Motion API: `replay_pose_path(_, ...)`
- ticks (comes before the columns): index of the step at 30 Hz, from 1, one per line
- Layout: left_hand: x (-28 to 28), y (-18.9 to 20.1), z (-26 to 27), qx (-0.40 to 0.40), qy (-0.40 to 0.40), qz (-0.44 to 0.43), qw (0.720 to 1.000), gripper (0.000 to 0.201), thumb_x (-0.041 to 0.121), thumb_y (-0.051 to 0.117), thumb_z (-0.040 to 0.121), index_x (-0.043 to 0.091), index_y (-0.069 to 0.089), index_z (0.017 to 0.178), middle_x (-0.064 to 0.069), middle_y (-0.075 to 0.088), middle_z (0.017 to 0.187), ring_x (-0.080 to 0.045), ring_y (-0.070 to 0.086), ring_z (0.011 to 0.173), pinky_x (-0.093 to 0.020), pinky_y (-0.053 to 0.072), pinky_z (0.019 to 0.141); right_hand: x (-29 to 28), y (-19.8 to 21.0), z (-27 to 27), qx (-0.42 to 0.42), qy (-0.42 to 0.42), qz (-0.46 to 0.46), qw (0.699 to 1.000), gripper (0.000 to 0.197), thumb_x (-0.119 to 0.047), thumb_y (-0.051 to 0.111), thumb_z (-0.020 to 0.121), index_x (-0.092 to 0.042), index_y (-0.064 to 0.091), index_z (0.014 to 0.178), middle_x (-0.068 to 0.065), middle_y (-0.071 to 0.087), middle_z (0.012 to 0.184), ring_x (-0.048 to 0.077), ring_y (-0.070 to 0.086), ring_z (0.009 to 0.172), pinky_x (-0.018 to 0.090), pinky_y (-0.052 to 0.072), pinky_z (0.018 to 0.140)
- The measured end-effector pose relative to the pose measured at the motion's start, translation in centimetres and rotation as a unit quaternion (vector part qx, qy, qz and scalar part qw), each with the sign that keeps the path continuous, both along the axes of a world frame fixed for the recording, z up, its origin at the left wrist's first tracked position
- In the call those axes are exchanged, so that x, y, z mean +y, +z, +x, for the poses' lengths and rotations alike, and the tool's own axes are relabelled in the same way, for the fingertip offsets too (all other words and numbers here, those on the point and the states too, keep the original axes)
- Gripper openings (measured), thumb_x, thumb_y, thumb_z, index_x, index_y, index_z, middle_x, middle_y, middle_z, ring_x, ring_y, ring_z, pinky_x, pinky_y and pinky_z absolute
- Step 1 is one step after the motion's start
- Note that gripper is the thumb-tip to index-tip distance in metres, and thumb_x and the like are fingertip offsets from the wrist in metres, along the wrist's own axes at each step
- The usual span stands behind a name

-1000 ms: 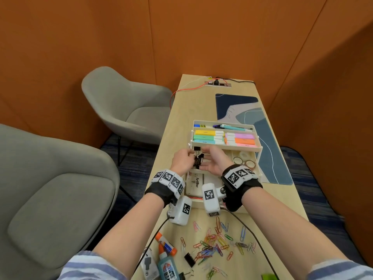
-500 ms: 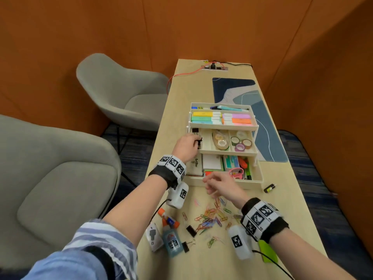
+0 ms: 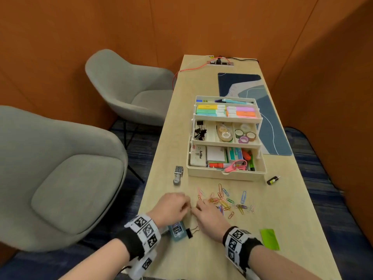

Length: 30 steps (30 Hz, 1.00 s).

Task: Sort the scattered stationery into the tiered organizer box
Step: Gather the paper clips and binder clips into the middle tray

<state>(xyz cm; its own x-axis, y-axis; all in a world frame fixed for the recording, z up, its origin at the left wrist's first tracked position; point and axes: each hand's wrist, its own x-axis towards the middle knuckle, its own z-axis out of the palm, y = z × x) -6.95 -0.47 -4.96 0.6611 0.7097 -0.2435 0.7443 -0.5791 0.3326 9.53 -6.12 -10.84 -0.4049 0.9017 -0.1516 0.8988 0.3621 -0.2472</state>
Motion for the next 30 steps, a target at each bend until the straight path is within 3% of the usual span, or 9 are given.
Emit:
replay_pose_path(4,-1.6,-1.1,0.6,0.066,-0.123,0.018,0.99,0.022,0.036,0.054,0.085,0.017,0.058,0.096,-0.004,0.058,0.099,-0.023,0.053,0.095,-0.037,0.035,0.084,0.4,0.9,1.5,0.109,-0.093,0.013,0.99,0.03,-0.011,0.049,0.087,-0.018,0.055,0.115,0.002,0.054,0.11,0.021,0.046,0.103,0.033,0.039,0.09)
replay_pose_path(8,-2.1,-2.4,2.4,0.145,-0.218,0.025,0.965,0.05,0.043,0.068,0.076,0.011,0.051,0.11,-0.012,0.052,0.111,-0.03,0.051,0.098,-0.041,0.034,0.089,0.7,2.5,3.3,0.212,-0.186,0.024,0.959,0.03,-0.006,0.049,0.088,-0.019,0.058,0.114,-0.006,0.053,0.106,0.013,0.046,0.101,0.025,0.039,0.088)
replay_pose_path(11,-2.0,-2.1,3.4,0.17,-0.226,0.014,0.959,0.046,0.028,0.068,0.08,0.006,0.049,0.116,-0.017,0.051,0.115,-0.035,0.054,0.097,-0.043,0.038,0.087,0.4,3.2,4.8,0.257,-0.235,0.022,0.937,0.032,-0.003,0.046,0.09,-0.019,0.057,0.115,-0.011,0.048,0.104,0.007,0.044,0.102,0.015,0.032,0.086)
replay_pose_path(14,-1.8,-1.9,3.8,0.163,-0.205,-0.026,0.965,0.034,0.01,0.055,0.086,0.004,0.048,0.118,-0.02,0.05,0.116,-0.04,0.057,0.095,-0.046,0.045,0.079,-0.2,3.2,6.1,0.281,-0.271,0.031,0.92,0.036,0.003,0.044,0.088,-0.017,0.058,0.115,-0.009,0.051,0.105,0.005,0.046,0.103,0.008,0.031,0.088)
replay_pose_path(16,-1.7,-1.9,3.8,0.152,-0.193,-0.049,0.968,0.033,0.006,0.052,0.086,0.005,0.047,0.119,-0.019,0.048,0.117,-0.039,0.057,0.095,-0.046,0.046,0.077,-0.6,3.2,6.6,0.285,-0.299,0.026,0.91,0.036,0.003,0.044,0.088,-0.017,0.059,0.113,-0.006,0.054,0.105,0.006,0.049,0.102,0.012,0.035,0.09)
replay_pose_path(19,-1.0,-1.4,4.2,0.12,-0.181,-0.069,0.974,0.033,0.009,0.053,0.085,0.009,0.05,0.118,-0.014,0.049,0.114,-0.033,0.057,0.096,-0.041,0.045,0.075,-1.0,3.0,7.3,0.289,-0.326,0.025,0.9,0.038,0.005,0.044,0.087,-0.02,0.059,0.112,-0.005,0.057,0.107,0.006,0.053,0.103,0.023,0.042,0.093)
replay_pose_path(22,0.8,0.5,4.8,0.057,-0.149,-0.082,0.984,0.025,0.019,0.059,0.086,0.013,0.055,0.11,-0.007,0.053,0.107,-0.02,0.053,0.09,-0.03,0.043,0.072,-1.1,2.8,7.7,0.296,-0.345,0.034,0.89,0.038,0.005,0.046,0.087,-0.022,0.059,0.11,-0.007,0.059,0.108,0.006,0.054,0.105,0.025,0.043,0.096)
replay_pose_path(27,7.5,4.0,5.7,-0.139,0.018,-0.047,0.989,0.021,0.03,0.064,0.086,0.018,0.057,0.102,0.003,0.055,0.099,-0.011,0.052,0.086,-0.017,0.038,0.069,-1.1,3.1,7.8,0.31,-0.347,0.026,0.885,0.038,0.003,0.047,0.089,-0.027,0.057,0.109,-0.013,0.058,0.109,-0.003,0.052,0.103,0.023,0.045,0.092)
replay_pose_path(30,11.6,4.4,6.1,-0.22,0.139,0.021,0.965,0.019,0.026,0.061,0.09,0.017,0.058,0.106,0.004,0.055,0.104,-0.009,0.054,0.09,-0.018,0.046,0.08,-0.9,3.7,7.5,0.328,-0.339,0.009,0.882,0.036,-0.001,0.048,0.091,-0.031,0.055,0.11,-0.015,0.057,0.11,-0.003,0.055,0.098,0.015,0.044,0.082)
